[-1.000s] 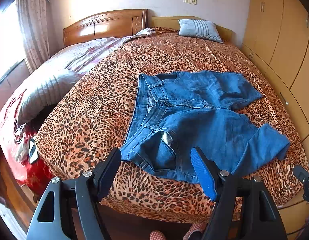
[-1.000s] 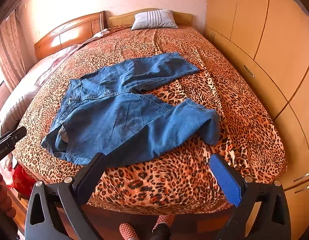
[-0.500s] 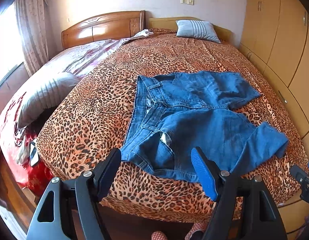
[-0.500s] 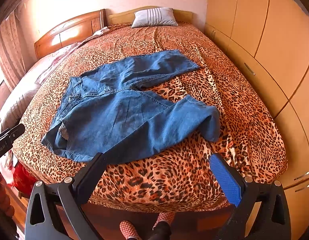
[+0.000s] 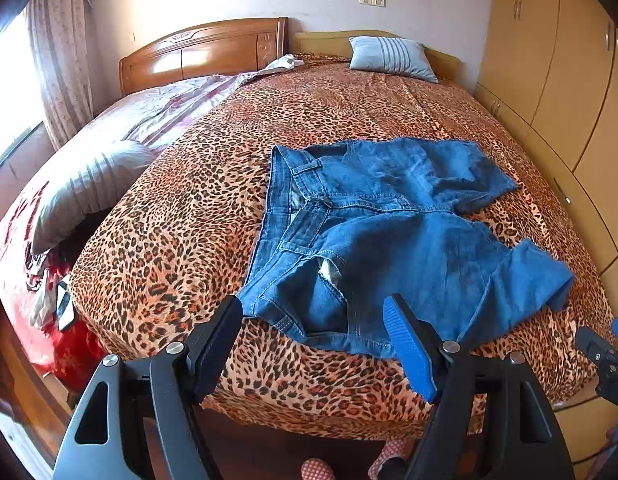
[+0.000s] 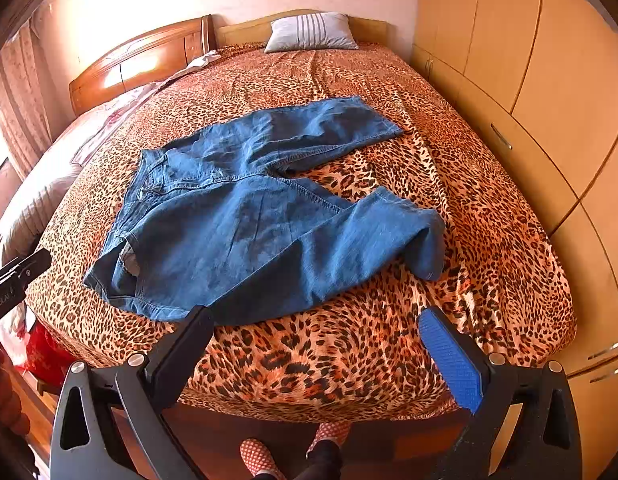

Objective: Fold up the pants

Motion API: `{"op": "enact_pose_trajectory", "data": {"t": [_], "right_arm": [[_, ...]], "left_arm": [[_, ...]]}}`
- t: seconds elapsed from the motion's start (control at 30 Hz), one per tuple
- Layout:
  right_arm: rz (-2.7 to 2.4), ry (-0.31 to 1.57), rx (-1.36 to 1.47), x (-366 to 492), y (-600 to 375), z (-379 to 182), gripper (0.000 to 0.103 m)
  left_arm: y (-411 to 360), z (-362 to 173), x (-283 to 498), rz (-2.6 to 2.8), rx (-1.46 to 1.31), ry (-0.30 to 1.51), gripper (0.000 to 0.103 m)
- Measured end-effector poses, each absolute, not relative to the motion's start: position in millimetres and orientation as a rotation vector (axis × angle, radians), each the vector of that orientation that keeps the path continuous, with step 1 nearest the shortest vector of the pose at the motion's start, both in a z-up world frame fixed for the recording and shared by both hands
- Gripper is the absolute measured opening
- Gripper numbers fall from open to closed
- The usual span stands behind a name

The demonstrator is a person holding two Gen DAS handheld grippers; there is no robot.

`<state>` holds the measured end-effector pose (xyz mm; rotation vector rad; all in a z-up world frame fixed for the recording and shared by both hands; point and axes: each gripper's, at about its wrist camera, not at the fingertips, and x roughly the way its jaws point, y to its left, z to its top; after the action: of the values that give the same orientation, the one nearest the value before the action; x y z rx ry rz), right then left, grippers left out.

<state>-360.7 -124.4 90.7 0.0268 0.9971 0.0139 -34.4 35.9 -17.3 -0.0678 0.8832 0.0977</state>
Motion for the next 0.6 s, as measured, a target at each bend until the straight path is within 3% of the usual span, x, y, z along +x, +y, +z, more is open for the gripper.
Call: {"op": "enact_pose_trajectory", "data": {"t": [0.6], "right_arm": [[0.0, 1.008, 0.024, -361.7, -123.1, 88.2, 0.103]], "left_arm": [[36.9, -22.9, -30.1, 0.078, -0.081, 0.897, 0.074]]}}
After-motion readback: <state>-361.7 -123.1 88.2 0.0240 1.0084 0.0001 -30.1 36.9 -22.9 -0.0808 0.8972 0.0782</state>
